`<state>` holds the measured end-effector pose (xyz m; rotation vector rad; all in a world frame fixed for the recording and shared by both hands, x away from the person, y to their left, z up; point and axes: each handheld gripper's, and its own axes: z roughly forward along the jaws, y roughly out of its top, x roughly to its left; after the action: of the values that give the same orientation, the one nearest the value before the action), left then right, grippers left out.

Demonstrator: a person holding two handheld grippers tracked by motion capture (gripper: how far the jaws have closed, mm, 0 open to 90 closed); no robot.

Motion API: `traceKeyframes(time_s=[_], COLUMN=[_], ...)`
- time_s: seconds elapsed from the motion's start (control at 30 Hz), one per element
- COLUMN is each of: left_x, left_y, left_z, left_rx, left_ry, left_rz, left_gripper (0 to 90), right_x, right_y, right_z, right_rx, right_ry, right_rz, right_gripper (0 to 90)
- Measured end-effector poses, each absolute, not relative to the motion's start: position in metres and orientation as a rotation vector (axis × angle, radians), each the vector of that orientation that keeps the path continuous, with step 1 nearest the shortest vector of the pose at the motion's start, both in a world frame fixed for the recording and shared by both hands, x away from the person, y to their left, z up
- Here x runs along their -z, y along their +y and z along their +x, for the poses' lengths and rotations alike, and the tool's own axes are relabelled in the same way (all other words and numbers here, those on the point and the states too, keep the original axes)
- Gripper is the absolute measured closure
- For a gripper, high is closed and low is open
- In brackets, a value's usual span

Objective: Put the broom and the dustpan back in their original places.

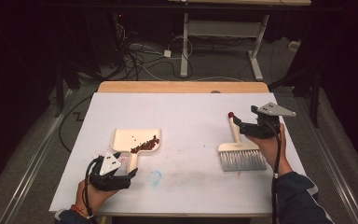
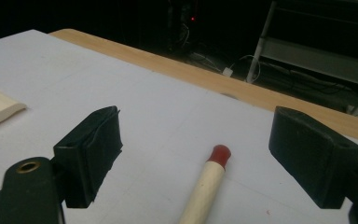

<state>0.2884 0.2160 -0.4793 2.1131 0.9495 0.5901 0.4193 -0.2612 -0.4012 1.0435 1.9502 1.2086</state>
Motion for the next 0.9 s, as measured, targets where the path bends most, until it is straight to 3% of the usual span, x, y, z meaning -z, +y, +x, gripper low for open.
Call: traceKeyframes(time_s=[0.9], left_x=[0.480], left_y=[0.210], left_z=[0.285], left_rx=[-0.590], left_ry=[0.896], left_rz=[2.142], left_gripper=[17.9], right_x=[0.380], right_y=[-0.246], right_z=[0.382], right_rx=[-1.283], right_ry=[1.929], right_rz=[0.856], right_gripper=[15.9])
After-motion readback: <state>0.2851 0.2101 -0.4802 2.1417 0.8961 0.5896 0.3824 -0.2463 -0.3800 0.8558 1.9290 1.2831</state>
